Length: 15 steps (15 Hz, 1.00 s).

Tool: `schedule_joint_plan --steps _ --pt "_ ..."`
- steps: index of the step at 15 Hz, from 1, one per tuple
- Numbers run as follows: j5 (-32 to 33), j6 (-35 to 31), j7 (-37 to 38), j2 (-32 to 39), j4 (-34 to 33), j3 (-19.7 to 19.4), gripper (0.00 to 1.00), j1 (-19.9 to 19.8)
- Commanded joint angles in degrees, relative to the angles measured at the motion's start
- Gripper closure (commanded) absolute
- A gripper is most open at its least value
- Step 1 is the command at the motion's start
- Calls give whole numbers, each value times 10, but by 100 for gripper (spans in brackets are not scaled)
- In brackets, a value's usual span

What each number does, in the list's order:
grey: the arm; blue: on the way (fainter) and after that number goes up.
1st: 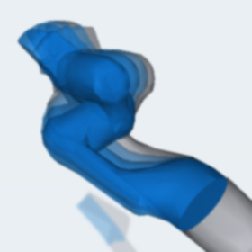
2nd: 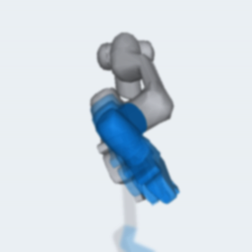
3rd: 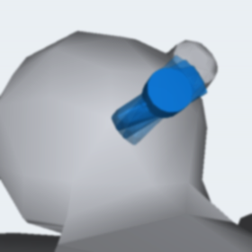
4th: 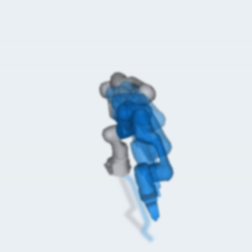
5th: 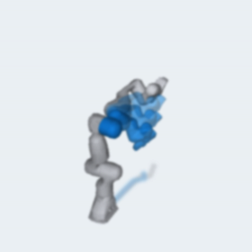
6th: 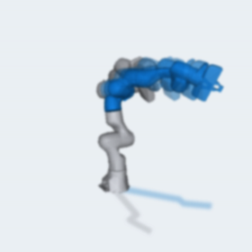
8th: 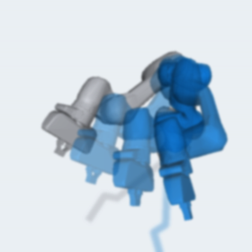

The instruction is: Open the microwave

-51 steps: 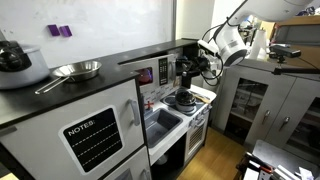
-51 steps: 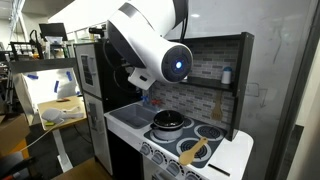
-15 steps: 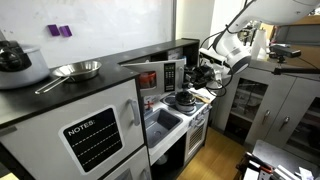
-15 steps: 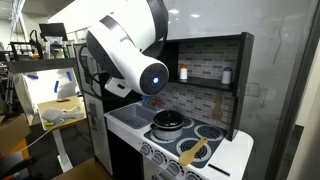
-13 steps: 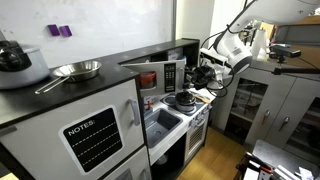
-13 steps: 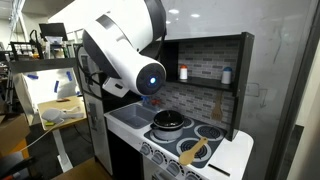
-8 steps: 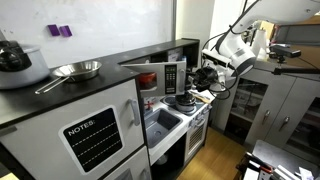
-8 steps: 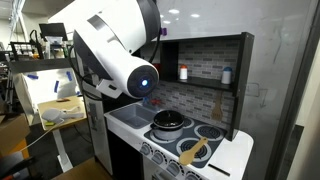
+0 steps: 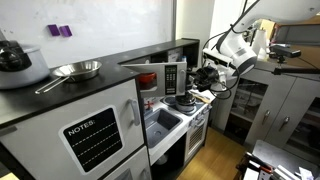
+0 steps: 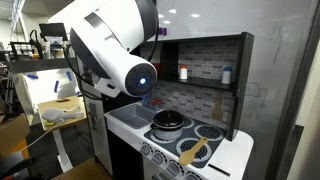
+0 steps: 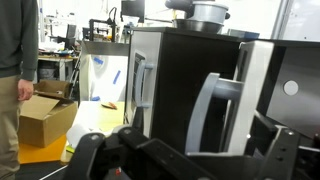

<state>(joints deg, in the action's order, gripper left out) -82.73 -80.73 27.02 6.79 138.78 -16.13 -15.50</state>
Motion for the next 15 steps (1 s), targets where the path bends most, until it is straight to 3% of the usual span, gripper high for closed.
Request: schedule_joint_plan --steps 1,15 --pt "0 1 -1 1 -1 -1 0 1" --pt "7 0 -2 -3 1 1 0 4"
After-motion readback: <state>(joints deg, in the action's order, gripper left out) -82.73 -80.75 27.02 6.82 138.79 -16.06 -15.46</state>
